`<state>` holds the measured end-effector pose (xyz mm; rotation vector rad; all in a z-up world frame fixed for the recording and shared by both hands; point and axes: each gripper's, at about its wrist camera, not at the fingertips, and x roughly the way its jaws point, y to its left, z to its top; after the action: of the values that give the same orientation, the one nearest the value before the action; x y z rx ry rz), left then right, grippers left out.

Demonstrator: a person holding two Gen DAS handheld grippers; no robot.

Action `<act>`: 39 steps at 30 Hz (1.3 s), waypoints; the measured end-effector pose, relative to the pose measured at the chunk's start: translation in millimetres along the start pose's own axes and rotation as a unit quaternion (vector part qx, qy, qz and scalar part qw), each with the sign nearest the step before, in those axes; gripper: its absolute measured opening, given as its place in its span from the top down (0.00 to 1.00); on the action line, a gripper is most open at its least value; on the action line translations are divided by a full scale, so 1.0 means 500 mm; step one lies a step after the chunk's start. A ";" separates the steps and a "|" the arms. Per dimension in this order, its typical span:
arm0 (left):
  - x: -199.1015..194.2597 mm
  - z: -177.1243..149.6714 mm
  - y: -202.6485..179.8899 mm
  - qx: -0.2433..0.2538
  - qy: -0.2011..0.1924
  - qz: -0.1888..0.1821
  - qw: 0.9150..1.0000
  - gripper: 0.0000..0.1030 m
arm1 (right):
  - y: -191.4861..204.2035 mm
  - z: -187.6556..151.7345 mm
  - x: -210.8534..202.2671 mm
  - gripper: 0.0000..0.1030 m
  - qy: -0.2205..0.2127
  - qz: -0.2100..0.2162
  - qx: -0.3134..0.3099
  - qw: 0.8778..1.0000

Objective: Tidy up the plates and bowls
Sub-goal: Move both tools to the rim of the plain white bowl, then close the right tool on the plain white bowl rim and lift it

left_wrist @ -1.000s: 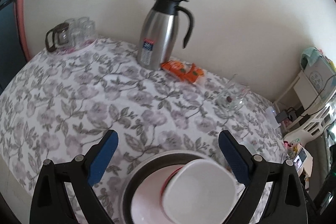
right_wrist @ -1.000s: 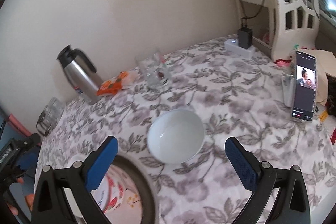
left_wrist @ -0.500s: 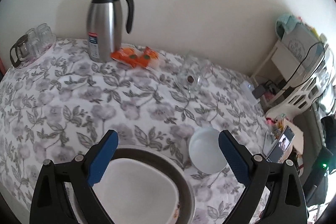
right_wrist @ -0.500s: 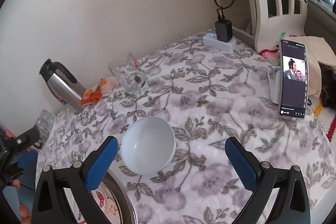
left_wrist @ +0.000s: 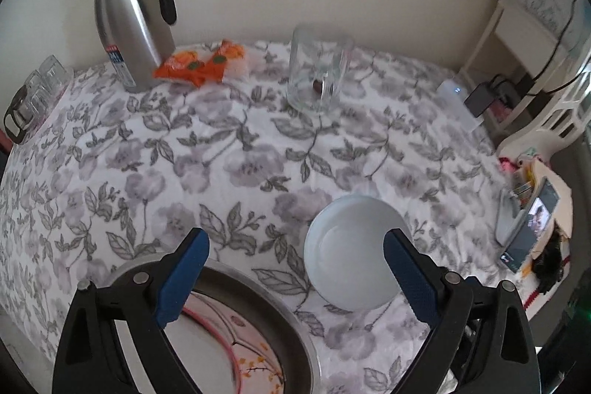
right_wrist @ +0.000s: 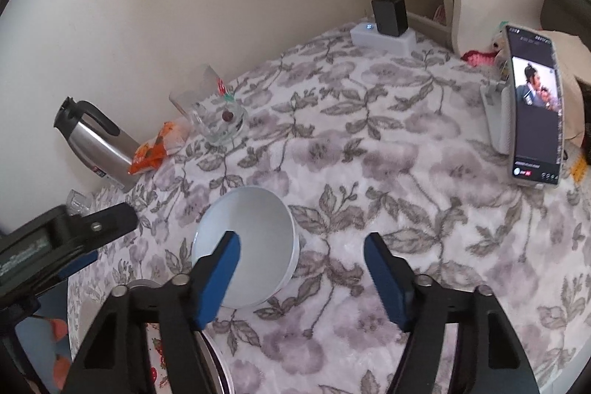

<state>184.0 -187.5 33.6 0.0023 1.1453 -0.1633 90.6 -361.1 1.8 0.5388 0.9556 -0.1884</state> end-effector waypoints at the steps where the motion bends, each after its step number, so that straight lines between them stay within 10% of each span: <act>1: 0.010 0.001 -0.006 0.002 0.007 0.003 1.000 0.10 | 0.001 -0.001 0.006 0.37 0.003 -0.001 -0.001 1.000; 17: 0.159 0.007 -0.030 0.007 0.084 0.038 0.996 0.49 | -0.001 -0.009 0.110 0.63 0.068 0.016 0.012 0.997; 39: 0.228 0.005 -0.051 0.014 0.109 0.007 0.994 0.76 | 0.005 -0.009 0.166 0.87 0.094 0.016 0.003 0.995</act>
<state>228.9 -227.4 -66.6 0.0540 1.3597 -0.1693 135.7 -350.2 -67.1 0.5842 1.1292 -0.1124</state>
